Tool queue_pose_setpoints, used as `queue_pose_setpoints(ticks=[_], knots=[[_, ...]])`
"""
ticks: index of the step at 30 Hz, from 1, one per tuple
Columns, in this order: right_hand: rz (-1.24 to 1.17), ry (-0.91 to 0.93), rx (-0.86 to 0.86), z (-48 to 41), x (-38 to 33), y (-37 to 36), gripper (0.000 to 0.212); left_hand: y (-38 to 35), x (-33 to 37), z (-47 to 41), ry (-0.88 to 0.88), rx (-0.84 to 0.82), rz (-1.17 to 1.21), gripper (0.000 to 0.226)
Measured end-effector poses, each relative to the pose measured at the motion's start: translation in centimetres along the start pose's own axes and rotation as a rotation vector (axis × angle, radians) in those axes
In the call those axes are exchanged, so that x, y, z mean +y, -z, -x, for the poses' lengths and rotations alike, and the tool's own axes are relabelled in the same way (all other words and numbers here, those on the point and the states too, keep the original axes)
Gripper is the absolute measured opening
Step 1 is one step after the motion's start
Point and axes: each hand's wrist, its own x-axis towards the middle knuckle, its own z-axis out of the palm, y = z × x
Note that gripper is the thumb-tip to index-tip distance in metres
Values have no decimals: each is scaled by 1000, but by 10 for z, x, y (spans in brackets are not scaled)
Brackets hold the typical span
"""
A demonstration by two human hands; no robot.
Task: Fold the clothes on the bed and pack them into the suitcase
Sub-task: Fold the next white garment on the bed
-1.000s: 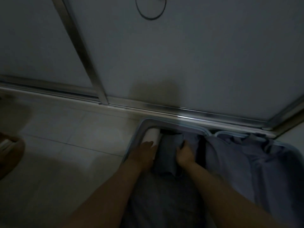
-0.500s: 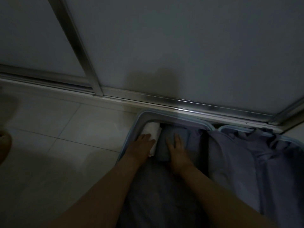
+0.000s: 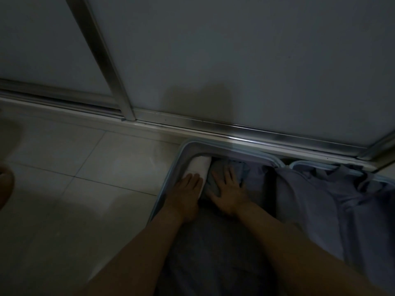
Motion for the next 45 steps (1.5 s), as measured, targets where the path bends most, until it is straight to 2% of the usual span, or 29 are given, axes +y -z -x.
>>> queue_pose_setpoints(ticks=[3, 6, 10, 13, 17, 21, 26, 30, 33, 37, 42, 45], knots=[[32, -2, -70, -3, -1, 4, 76, 8, 1, -4, 10, -19, 63, 75], [88, -14, 21, 3, -11, 23, 66, 31, 3, 0, 35, 6, 199, 68], [92, 69, 232, 21, -43, 62, 48, 70, -4, 25, 117, 163, 380, 50], [-75, 228, 221, 31, -81, 95, 48, 113, -19, 61, 194, 308, 392, 39], [-192, 425, 230, 63, -167, 142, 49, 183, -49, 141, 327, 399, 298, 40], [-186, 640, 214, 118, -282, 184, 50, 241, -86, 254, 477, 530, 246, 38], [-113, 915, 176, 214, -437, 205, 51, 276, -131, 420, 709, 671, 251, 36], [-46, 1099, 72, 300, -560, 187, 47, 272, -154, 569, 905, 702, 198, 32], [44, 1171, -33, 363, -646, 156, 56, 255, -173, 679, 1062, 709, 216, 39], [184, 1255, -101, 428, -743, 100, 58, 218, -202, 804, 1198, 754, 262, 42], [246, 1320, -178, 470, -835, 26, 55, 167, -241, 904, 1343, 731, 273, 40], [310, 1351, -164, 466, -887, -21, 67, 134, -270, 935, 1384, 719, 254, 40]])
